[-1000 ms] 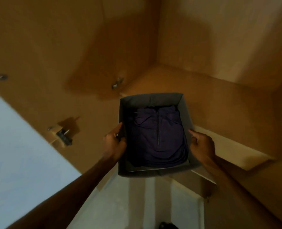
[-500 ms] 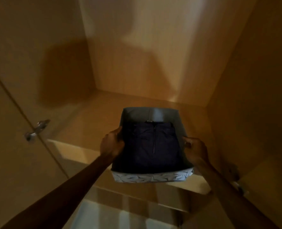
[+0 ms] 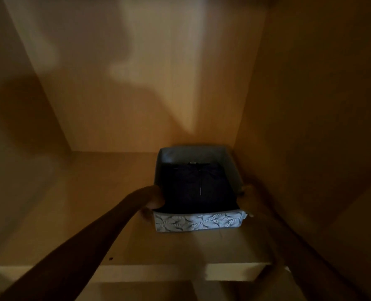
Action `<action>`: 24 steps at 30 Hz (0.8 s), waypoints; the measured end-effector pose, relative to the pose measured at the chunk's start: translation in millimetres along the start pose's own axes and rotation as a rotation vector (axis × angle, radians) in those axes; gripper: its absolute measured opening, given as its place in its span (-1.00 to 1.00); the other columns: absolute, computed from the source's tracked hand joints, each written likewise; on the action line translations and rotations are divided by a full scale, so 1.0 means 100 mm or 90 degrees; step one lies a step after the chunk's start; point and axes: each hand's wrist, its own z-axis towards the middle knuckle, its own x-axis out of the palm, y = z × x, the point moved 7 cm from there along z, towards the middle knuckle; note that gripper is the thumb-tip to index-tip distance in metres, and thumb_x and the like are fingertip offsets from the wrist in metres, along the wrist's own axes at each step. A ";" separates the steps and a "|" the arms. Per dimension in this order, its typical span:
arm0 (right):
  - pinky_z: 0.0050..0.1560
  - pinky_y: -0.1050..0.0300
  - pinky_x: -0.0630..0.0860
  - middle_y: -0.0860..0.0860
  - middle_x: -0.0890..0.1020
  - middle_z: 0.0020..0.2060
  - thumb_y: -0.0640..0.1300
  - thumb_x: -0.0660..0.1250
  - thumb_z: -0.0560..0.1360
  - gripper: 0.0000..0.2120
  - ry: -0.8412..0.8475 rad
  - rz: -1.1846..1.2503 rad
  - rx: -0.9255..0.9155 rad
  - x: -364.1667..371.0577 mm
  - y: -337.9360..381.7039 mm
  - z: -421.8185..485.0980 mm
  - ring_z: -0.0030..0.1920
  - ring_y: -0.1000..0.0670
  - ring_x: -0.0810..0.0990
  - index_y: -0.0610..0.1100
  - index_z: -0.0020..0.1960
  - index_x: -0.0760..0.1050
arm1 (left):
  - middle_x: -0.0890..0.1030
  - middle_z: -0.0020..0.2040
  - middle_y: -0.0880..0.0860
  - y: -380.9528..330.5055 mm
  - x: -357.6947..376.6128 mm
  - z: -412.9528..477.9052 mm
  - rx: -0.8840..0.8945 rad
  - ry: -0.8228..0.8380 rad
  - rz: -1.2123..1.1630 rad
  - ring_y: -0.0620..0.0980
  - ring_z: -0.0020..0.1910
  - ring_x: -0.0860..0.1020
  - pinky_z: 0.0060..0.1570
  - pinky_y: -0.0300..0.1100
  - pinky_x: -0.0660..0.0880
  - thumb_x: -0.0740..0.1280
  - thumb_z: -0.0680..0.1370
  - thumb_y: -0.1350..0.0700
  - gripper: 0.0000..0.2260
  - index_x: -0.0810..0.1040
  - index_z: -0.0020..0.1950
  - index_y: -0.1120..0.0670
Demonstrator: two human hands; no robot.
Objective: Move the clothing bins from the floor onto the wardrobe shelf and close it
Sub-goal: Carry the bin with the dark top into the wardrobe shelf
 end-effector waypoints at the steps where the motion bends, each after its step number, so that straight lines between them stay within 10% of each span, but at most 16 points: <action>1: 0.10 0.01 0.54 -0.16 0.60 0.12 -0.27 0.33 0.47 -0.75 -0.011 0.006 0.005 -0.01 -0.02 0.01 0.07 -0.16 0.59 -0.19 0.14 0.57 | 0.60 0.01 0.29 0.02 0.00 0.03 -0.008 0.004 -0.040 0.19 -0.23 0.67 -0.14 0.04 0.65 0.28 0.59 0.19 -0.81 0.44 0.16 0.25; 9: 0.21 -0.02 0.44 -0.26 0.59 0.16 -0.47 0.22 0.46 -0.67 -0.167 0.183 0.011 -0.24 0.08 0.10 0.19 -0.23 0.54 -0.33 0.19 0.54 | 0.56 0.24 0.18 -0.30 -0.16 0.18 0.225 -0.304 -0.096 0.14 0.16 0.55 0.08 -0.14 0.44 0.20 0.61 0.17 -0.75 0.57 0.22 0.19; 14: 0.33 -0.07 0.42 -0.21 0.51 0.31 -0.28 0.30 0.50 -0.60 -0.131 0.138 -0.022 -0.01 0.11 0.14 0.30 -0.18 0.49 -0.19 0.34 0.46 | 0.08 0.52 0.20 -0.39 0.24 0.18 0.388 -0.297 0.029 0.17 0.41 0.34 0.36 0.02 0.38 0.24 0.57 -0.09 -0.39 0.11 0.55 0.06; 18: 0.52 -0.19 0.04 -0.27 -0.12 0.54 -0.04 0.36 0.50 -0.29 -0.023 -0.043 -0.086 0.29 0.11 0.13 0.54 -0.28 -0.11 0.03 0.54 0.08 | -0.56 0.42 0.25 -0.30 0.47 0.26 0.377 -0.288 0.208 0.27 0.46 -0.40 0.44 0.19 -0.17 0.17 0.53 -0.28 -0.09 -0.44 0.51 0.04; 24: 0.46 -0.32 -0.10 -0.31 -0.49 0.40 -0.02 0.37 0.47 -0.15 -0.001 -0.205 -0.158 0.32 0.14 0.19 0.41 -0.41 -0.47 0.11 0.55 -0.13 | -0.64 0.36 0.24 -0.36 0.44 0.39 0.382 -0.240 0.241 0.32 0.40 -0.52 0.39 0.27 -0.30 0.22 0.37 -0.47 0.10 -0.54 0.45 -0.04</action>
